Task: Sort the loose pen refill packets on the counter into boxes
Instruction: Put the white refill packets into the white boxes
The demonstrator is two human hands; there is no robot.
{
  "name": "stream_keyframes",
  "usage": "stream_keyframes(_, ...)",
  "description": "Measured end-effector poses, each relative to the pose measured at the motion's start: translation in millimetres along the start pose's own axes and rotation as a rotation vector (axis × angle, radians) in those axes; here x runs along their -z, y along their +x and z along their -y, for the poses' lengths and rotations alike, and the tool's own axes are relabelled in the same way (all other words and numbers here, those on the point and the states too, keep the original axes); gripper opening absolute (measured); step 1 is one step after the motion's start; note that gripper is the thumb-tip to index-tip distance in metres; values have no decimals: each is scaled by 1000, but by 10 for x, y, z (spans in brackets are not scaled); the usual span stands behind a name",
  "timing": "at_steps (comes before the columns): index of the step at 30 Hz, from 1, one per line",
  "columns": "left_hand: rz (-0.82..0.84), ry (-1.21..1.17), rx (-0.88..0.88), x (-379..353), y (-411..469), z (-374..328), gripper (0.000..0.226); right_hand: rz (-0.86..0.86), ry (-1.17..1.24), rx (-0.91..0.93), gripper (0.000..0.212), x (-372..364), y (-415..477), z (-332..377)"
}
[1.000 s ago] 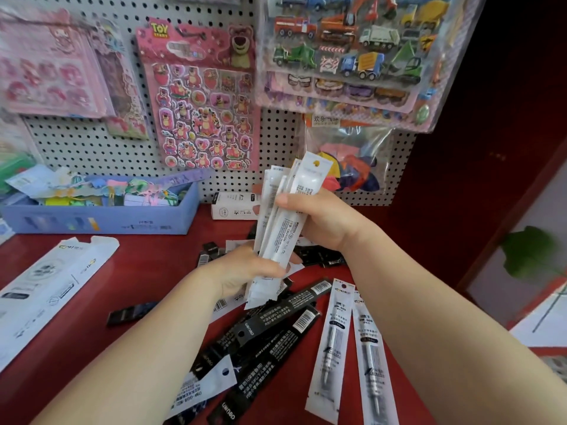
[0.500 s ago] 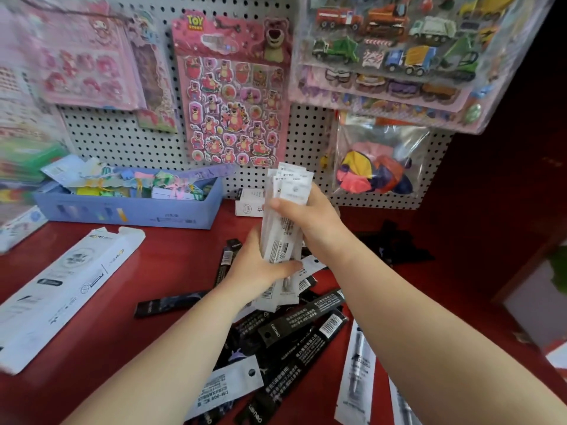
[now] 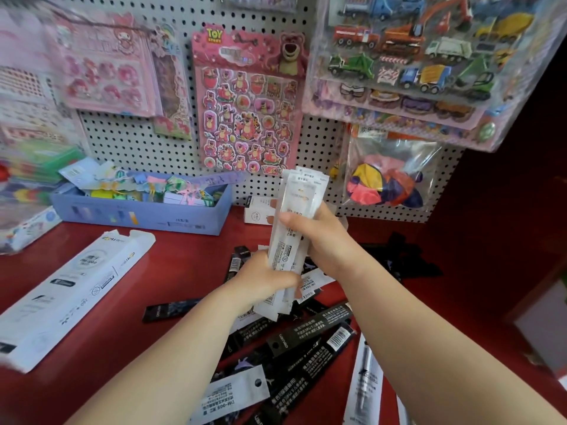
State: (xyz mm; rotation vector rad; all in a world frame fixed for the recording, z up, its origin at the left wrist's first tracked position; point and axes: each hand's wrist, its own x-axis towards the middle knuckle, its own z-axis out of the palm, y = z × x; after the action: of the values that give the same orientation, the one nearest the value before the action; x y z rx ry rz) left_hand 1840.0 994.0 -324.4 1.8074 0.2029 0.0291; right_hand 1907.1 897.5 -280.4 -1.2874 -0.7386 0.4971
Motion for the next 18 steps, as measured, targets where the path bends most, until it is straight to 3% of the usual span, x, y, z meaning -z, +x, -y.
stream_keyframes(5,190,-32,26,62,-170,-19,12,190,76,-155,20,-49,-72,-1)
stream_keyframes(8,169,-46,25,83,-241,0,26,83,112,-148,20,-173,-95,-44)
stream_keyframes(11,141,-58,22,125,-293,-14,24,-11,234,-138,25,-262,-100,-74)
stream_keyframes(18,68,-69,5,252,-454,-40,20,-8,248,-103,11,-407,-107,-83)
